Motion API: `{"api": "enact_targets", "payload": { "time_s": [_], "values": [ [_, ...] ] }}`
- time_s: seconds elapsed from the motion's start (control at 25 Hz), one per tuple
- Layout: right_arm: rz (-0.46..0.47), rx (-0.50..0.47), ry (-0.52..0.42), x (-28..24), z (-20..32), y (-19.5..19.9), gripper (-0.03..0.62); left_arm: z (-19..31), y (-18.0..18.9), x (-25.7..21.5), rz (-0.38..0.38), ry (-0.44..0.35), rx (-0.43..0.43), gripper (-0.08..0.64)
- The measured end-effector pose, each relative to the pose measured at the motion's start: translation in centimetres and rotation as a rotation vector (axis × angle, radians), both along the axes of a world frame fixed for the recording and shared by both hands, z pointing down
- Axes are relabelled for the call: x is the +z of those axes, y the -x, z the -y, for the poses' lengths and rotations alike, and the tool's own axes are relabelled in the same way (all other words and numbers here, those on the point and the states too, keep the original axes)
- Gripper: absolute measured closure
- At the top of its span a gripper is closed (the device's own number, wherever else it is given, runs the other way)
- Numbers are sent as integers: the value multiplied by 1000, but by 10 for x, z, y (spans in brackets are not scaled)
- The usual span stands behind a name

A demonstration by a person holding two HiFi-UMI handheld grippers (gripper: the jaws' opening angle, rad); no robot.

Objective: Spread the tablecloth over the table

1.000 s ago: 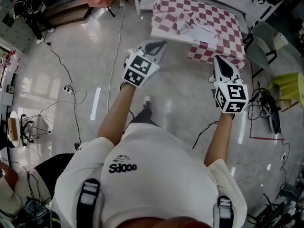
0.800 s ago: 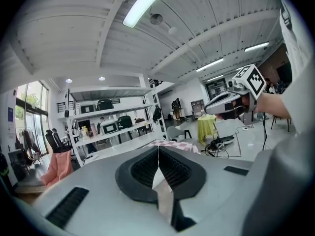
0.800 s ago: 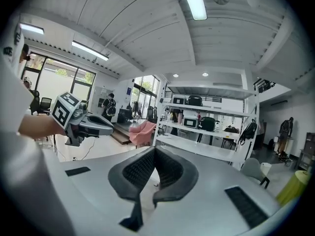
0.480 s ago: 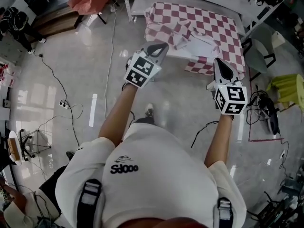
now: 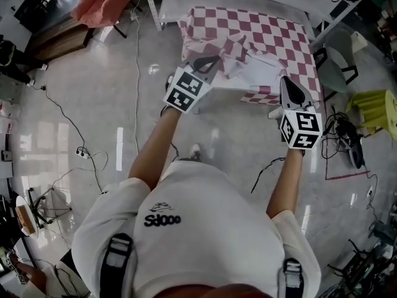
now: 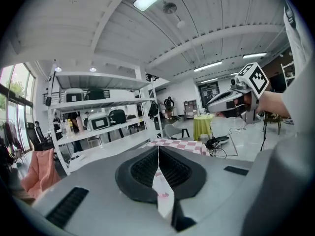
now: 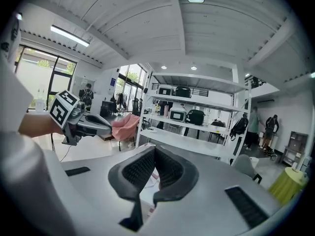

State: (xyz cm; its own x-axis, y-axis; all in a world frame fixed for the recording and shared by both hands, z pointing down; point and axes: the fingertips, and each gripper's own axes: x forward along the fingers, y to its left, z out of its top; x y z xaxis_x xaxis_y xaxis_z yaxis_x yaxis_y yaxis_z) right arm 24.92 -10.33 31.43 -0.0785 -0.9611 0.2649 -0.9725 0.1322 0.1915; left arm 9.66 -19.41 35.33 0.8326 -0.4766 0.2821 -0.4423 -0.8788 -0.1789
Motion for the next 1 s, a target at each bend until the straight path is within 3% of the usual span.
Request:
{"api": "enact_targets", "payload": {
  "time_s": [0.2, 0.52, 0.6, 0.76, 1.0],
  "values": [
    [7, 54, 18, 10, 33, -7, 571, 36, -8, 14, 6, 30, 43, 531],
    [32, 27, 80, 37, 74, -11, 571, 75, -26, 45, 23, 105, 62, 527],
    [48, 17, 99, 48, 83, -17, 569, 78, -34, 60, 53, 131, 76, 406],
    [70, -25, 150, 73, 106, -32, 527, 89, -51, 89, 92, 182, 66, 388],
    [38, -108, 251, 114, 148, -70, 432, 114, -78, 137, 170, 283, -32, 333]
  ]
}}
